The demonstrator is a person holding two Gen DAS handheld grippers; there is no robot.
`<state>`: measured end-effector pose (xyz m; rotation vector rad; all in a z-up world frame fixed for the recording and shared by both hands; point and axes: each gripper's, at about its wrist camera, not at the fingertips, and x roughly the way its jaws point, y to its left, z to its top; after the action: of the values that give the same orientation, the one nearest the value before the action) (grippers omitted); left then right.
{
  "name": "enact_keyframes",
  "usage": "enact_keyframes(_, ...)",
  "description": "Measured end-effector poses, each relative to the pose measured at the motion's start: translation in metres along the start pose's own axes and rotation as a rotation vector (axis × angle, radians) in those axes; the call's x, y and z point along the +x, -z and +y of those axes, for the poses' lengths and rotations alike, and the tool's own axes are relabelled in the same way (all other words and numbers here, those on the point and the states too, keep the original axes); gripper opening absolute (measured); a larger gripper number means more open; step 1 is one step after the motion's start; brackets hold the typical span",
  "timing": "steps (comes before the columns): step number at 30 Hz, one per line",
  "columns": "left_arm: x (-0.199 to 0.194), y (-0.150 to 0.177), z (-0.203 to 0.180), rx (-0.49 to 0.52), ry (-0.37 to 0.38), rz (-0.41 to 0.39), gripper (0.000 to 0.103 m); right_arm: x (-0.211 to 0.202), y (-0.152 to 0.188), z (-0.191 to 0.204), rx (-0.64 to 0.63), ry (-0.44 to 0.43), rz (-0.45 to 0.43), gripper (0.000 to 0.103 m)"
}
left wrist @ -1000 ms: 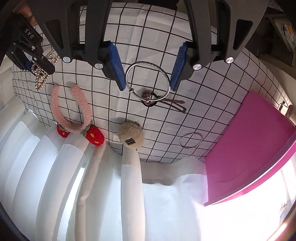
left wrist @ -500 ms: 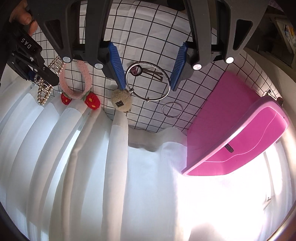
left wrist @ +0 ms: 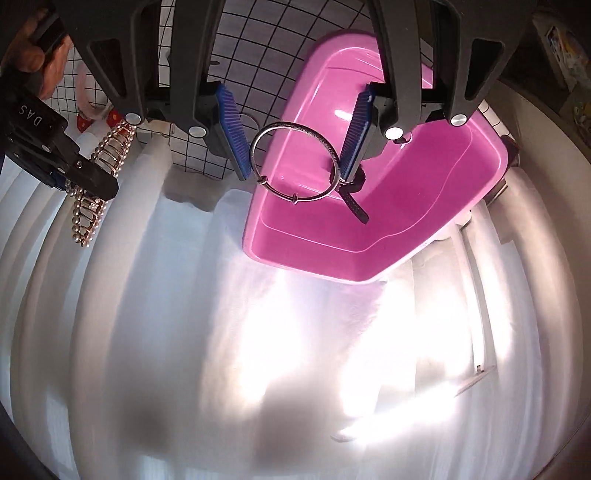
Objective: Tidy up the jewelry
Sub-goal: 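Lift the bangle and pearl clip and carry both over the tub, then open the left tool to drop the bangle while the right tool releases the pearl clip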
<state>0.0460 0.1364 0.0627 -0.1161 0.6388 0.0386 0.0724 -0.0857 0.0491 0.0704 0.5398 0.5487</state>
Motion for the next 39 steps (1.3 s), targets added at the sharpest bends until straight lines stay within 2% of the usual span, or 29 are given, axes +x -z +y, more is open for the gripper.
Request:
enact_keyframes(3, 0.016, -0.015, 0.033, -0.022, -0.021, 0.027, 0.049, 0.034, -0.026, 0.022, -0.006, -0.064, 0.025, 0.050)
enact_keyframes(7, 0.039, -0.024, 0.070, -0.046, -0.041, 0.076, 0.049, 0.083, -0.052, 0.051, -0.040, -0.102, 0.064, 0.050)
enact_keyframes(14, 0.080, -0.023, 0.109, -0.066, -0.048, 0.205, 0.049, 0.167, -0.066, 0.082, -0.035, -0.154, 0.220, 0.050)
enact_keyframes(21, 0.120, -0.011, 0.124, -0.079, -0.035, 0.361, 0.049, 0.237, -0.059, 0.095, -0.037, -0.096, 0.431, 0.050)
enact_keyframes(27, 0.140, -0.006, 0.133, -0.091, -0.045, 0.441, 0.049, 0.274, -0.044, 0.093, -0.018, -0.045, 0.589, 0.050)
enact_keyframes(33, 0.148, -0.004, 0.135, -0.094, -0.051, 0.482, 0.050, 0.291, -0.034, 0.085, 0.006, 0.011, 0.667, 0.050)
enact_keyframes(36, 0.146, -0.007, 0.135, -0.081, -0.069, 0.472, 0.065, 0.295, -0.032, 0.085, 0.007, 0.032, 0.691, 0.050)
enact_keyframes(37, 0.145, -0.007, 0.135, -0.080, -0.076, 0.467, 0.074, 0.302, -0.033, 0.091, 0.002, 0.038, 0.700, 0.050)
enact_keyframes(39, 0.143, -0.008, 0.134, -0.071, -0.097, 0.460, 0.082, 0.308, -0.035, 0.096, 0.004, 0.037, 0.706, 0.052)
